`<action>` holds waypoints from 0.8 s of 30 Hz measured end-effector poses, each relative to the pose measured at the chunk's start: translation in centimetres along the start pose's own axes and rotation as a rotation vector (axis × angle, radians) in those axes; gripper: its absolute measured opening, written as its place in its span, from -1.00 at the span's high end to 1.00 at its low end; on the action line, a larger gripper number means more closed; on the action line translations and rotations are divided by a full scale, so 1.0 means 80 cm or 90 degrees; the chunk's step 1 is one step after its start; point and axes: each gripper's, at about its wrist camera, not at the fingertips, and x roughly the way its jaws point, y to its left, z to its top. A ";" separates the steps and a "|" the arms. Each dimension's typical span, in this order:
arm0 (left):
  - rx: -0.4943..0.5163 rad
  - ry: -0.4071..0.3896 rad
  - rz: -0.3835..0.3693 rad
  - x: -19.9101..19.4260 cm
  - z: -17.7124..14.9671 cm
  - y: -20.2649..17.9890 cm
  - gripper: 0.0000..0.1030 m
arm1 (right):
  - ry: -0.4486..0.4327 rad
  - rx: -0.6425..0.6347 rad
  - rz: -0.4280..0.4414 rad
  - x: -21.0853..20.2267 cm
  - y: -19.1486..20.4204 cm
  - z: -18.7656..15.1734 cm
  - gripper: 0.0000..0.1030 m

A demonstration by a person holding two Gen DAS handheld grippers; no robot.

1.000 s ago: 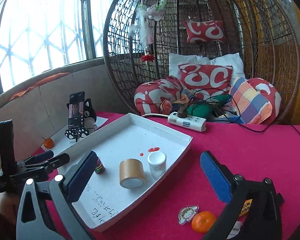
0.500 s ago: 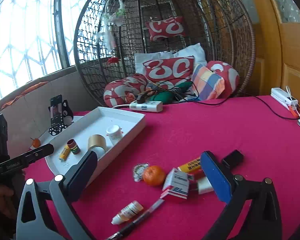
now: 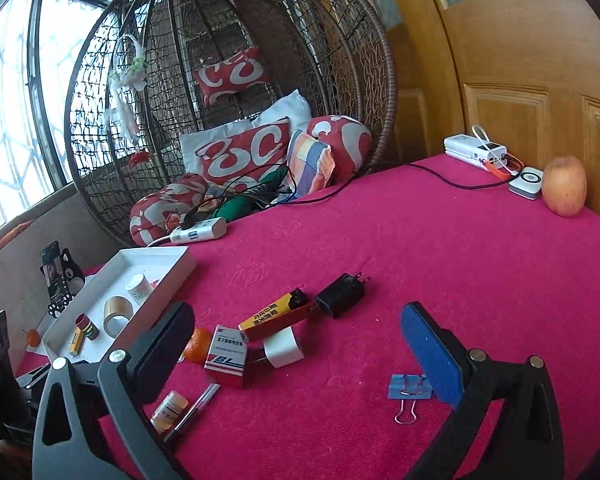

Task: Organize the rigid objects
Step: 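Move the left gripper to the dropper bottle while the right approaches the blue binder clip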

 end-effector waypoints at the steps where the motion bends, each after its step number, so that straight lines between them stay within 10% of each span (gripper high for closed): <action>1: 0.001 0.012 -0.005 0.006 0.001 -0.002 -0.99 | 0.002 0.005 0.000 0.001 -0.003 -0.001 -1.00; 7: 0.061 0.031 0.006 0.025 0.008 -0.027 -0.95 | 0.004 0.019 -0.007 0.001 -0.018 -0.004 -1.00; 12: 0.097 0.070 0.026 0.049 0.013 -0.039 -0.26 | 0.005 0.046 -0.015 0.003 -0.044 -0.005 -1.00; 24: 0.077 0.091 0.027 0.054 -0.002 -0.018 -0.20 | 0.165 -0.073 -0.068 0.037 -0.050 -0.043 -1.00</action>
